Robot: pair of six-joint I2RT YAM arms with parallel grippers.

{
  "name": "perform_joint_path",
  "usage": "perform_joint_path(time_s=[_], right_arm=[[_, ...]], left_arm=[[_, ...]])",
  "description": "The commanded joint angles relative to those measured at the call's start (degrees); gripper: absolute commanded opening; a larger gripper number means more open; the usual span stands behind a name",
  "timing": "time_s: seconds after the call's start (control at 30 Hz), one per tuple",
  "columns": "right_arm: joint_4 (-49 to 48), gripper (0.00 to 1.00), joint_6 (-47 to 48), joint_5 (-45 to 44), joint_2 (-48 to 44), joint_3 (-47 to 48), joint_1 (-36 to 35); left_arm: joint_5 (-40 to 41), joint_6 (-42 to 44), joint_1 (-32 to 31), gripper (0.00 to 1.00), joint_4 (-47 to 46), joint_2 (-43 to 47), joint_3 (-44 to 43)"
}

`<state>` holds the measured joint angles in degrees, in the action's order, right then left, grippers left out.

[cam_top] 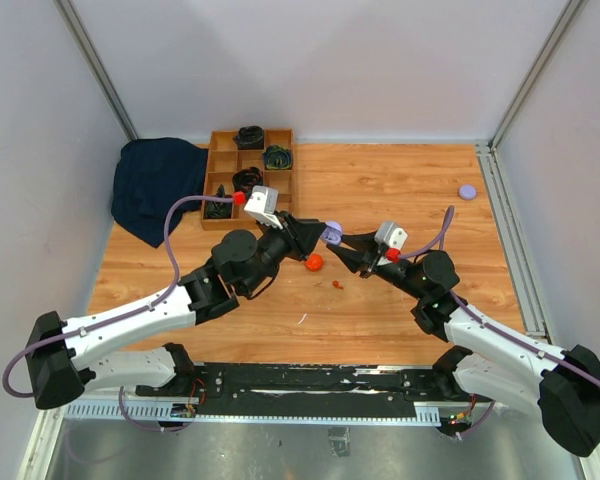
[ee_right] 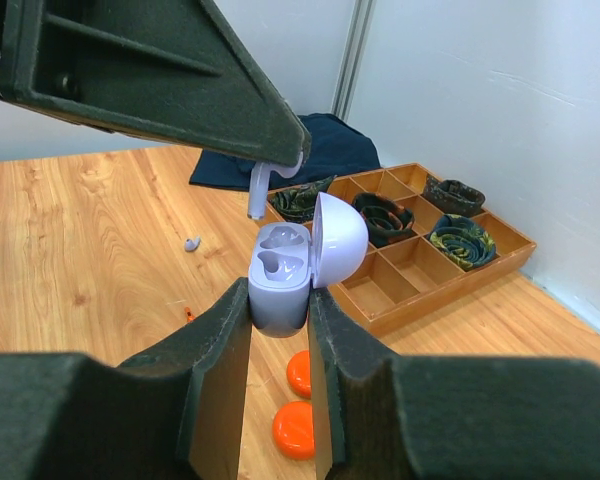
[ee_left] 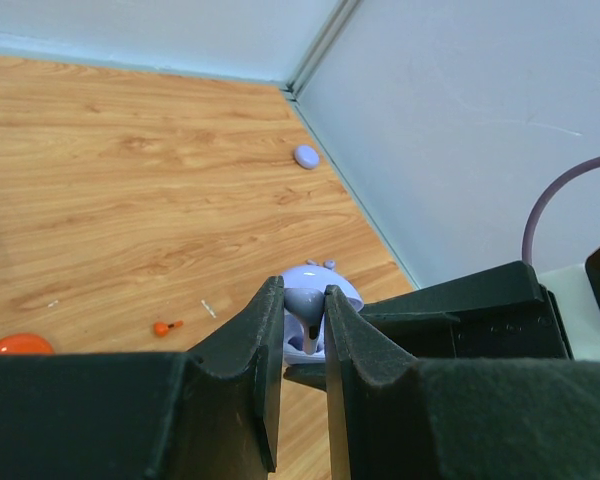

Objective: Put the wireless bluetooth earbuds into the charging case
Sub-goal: Pick up the earbud from the center of the board, then place the earbud in the charging case.

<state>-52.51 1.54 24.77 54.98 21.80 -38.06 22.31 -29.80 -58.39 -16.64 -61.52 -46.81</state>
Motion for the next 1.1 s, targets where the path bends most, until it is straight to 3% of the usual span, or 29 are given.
perform_joint_path(time_s=[0.0, 1.07], right_arm=[[-2.68, 0.06, 0.39, -0.95, -0.05, -0.13, 0.63], [-2.42, 0.05, 0.57, -1.46, -0.66, -0.27, 0.63]], left_arm=[[2.77, 1.08, -0.99, 0.18, -4.34, -1.20, 0.49], [10.23, 5.27, -4.26, 0.18, -5.42, -5.47, 0.13]])
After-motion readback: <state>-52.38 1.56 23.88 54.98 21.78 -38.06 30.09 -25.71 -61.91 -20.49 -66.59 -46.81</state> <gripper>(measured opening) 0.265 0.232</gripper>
